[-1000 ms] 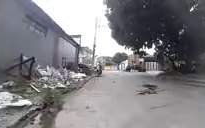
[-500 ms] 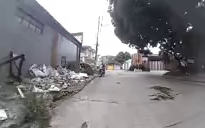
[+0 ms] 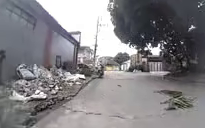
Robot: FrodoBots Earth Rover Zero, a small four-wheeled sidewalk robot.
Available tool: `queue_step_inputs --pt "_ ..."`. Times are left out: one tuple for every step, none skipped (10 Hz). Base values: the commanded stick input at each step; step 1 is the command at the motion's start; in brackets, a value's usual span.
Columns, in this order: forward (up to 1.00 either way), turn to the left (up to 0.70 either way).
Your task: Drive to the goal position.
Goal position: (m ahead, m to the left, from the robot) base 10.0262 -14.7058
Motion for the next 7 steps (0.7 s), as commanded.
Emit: queue_step_inputs --pt "1.0 -0.02" --pt "1.0 0.0" --pt "1.0 -0.25" --pt "1.0 -0.37" --pt "1.0 -0.34" --pt "1.0 -0.31" --pt "1.0 -0.27"
